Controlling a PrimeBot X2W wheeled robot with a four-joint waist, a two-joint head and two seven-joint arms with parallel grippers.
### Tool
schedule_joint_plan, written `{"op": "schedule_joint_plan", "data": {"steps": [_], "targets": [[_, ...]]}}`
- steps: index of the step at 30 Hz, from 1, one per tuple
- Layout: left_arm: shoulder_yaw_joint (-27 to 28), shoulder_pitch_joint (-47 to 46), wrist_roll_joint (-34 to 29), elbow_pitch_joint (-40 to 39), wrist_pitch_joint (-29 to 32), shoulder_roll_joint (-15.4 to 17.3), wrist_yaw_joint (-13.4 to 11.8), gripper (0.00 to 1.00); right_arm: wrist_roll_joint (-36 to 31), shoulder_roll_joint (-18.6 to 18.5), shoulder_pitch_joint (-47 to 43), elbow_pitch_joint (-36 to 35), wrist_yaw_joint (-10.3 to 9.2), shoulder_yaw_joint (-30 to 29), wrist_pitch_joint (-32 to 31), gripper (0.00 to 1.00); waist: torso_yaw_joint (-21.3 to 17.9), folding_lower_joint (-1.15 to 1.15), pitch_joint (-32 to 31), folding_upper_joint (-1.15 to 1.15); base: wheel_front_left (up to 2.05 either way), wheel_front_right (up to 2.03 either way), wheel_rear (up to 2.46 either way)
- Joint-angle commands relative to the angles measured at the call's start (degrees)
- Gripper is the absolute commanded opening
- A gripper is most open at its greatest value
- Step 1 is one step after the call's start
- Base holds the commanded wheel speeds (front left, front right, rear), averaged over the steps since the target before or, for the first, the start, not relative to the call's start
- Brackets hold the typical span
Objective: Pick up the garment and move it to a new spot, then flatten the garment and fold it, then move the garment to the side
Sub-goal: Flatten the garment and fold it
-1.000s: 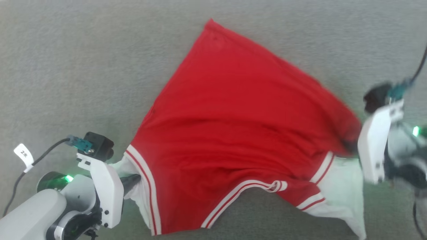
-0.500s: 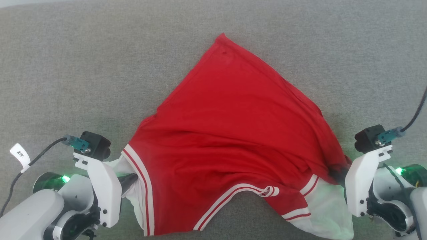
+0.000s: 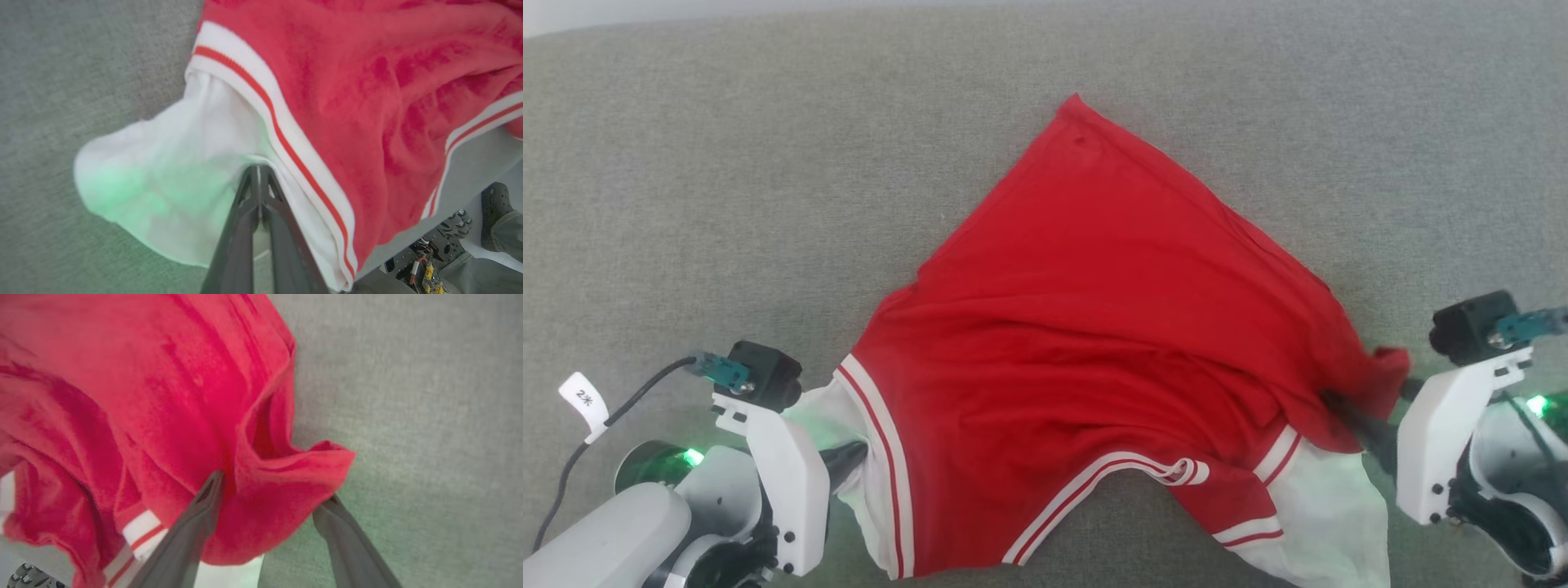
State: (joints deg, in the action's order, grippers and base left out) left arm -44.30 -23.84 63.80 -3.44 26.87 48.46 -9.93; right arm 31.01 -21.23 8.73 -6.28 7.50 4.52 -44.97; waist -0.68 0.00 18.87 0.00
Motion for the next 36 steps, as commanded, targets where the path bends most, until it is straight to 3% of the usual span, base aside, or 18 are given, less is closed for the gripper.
{"op": "schedule_joint_plan", "data": {"steps": [1, 7, 14, 28, 36], "targets": [[-0.3, 0.7, 0.0, -0.3, -0.1, -0.1, -0.4, 0.0, -0.6, 0.1, -0.1, -2.7, -0.02, -0.4, -0.5, 1.0, 0.3, 0.0, -0.1, 0.0, 0.0, 0.0, 0.0], [-0.8, -0.3, -0.6, -1.0, 0.2, -1.0, -0.3, 0.0, -2.3, 0.6, 4.2, -8.5, -0.02, -0.3, -1.3, 1.0, 2.0, 0.0, 0.3, 0.0, 0.0, 0.0, 0.0], [-1.6, -2.1, -1.7, -0.7, 0.4, -2.8, 0.6, 0.0, -2.6, -1.9, 13.5, -4.5, -0.02, 3.5, 0.3, 1.0, 5.7, 0.0, 1.6, 0.0, 0.0, 0.0, 0.0], [-4.9, -9.0, -3.8, 4.7, 0.5, -11.1, 6.1, 0.0, 1.2, -7.3, 41.5, 23.0, -0.01, 19.3, 2.4, 1.0, 17.7, 0.0, 6.2, 0.0, 0.0, 0.0, 0.0], [-6.1, -12.0, -4.4, 10.1, -0.6, -15.3, 9.7, 0.0, 3.7, -8.2, 51.4, 38.3, -0.02, 28.9, 0.0, 1.0, 22.4, 0.0, 8.5, 0.0, 0.0, 0.0, 0.0]]}}
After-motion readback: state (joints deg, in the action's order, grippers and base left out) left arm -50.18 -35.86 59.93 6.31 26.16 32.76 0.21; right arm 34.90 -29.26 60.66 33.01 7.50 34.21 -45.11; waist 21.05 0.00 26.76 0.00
